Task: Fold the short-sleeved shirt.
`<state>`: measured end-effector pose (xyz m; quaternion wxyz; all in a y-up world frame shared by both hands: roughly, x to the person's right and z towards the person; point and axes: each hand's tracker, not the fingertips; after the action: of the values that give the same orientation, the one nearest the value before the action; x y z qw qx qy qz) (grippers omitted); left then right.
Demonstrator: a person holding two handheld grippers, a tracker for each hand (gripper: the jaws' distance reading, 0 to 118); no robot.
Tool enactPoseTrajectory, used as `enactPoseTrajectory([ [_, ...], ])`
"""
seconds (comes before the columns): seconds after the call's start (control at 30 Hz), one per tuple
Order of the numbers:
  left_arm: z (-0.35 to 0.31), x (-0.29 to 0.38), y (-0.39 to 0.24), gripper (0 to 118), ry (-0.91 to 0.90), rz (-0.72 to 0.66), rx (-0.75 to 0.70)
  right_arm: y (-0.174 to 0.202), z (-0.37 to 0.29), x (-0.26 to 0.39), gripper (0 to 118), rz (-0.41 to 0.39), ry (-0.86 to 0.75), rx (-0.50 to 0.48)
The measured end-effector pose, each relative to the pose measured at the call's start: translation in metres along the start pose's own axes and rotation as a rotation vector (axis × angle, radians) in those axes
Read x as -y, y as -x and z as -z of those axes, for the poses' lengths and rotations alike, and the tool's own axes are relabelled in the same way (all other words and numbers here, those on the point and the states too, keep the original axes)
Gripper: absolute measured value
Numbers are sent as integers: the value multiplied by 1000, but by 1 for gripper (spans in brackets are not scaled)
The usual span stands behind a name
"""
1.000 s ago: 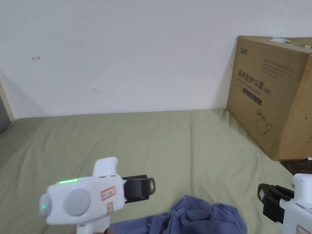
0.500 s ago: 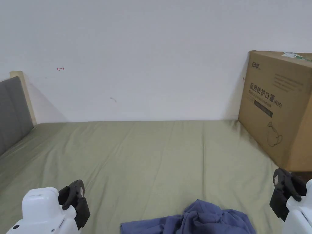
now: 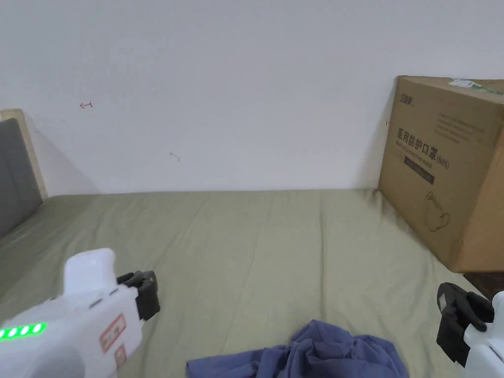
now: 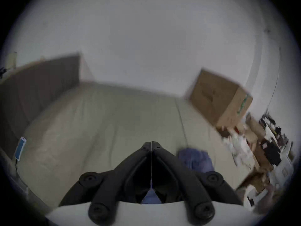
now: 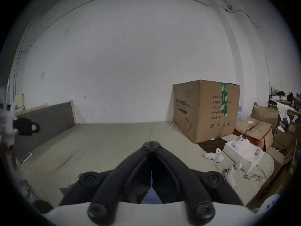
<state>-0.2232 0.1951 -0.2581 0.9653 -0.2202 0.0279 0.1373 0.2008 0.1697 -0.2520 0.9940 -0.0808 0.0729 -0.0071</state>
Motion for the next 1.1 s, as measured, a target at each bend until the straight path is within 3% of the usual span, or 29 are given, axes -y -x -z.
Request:
enactPoseTrajectory([
  [0.13, 116, 12, 24, 1, 499, -70, 96, -9, 19, 10, 0, 51, 89, -20],
  [0.17, 140, 23, 29, 16, 534, -86, 82, -12, 25, 14, 0, 61, 111, -22],
  [0.23, 174, 45, 33, 99, 557, -77, 29, -15, 35, 21, 0, 63, 136, -16],
  [0.27, 190, 59, 37, 111, 550, -62, 31, -17, 40, 25, 0, 60, 153, -11],
  [0.5, 260, 125, 34, 106, 677, 12, 6, -29, 71, 50, 0, 51, 272, 25],
  [0.53, 261, 135, 29, 99, 693, 46, 33, -32, 77, 52, 0, 50, 290, 34],
  [0.57, 260, 145, 22, 83, 708, 107, 52, -36, 86, 55, 0, 56, 320, 41],
  [0.6, 250, 149, 15, 58, 654, 243, 16, -40, 96, 57, 0, 70, 355, 45],
  [0.63, 242, 150, 12, 23, 582, 313, 23, -44, 106, 59, 0, 86, 385, 42],
  [0.67, 230, 149, 15, 3, 533, 324, 36, -49, 121, 62, 0, 108, 430, 25],
  [0.77, 202, 138, 32, 3, 464, 228, 8, -64, 168, 72, 4, 223, 580, -90],
  [0.83, 183, 125, 46, 3, 451, 104, 89, -66, 204, 81, 72, 259, 714, -84],
  [0.87, 174, 122, 48, 3, 440, 83, 93, -66, 225, 90, 98, 263, 774, -69],
  [0.97, 154, 114, 55, 3, 410, 132, 51, -71, 271, 121, 103, 310, 867, -14],
  [1.03, 146, 111, 58, 3, 408, 128, 48, -72, 298, 141, 102, 268, 989, 14],
  [1.1, 144, 109, 60, 3, 414, 130, 45, -68, 314, 162, 94, 173, 1114, 54],
])
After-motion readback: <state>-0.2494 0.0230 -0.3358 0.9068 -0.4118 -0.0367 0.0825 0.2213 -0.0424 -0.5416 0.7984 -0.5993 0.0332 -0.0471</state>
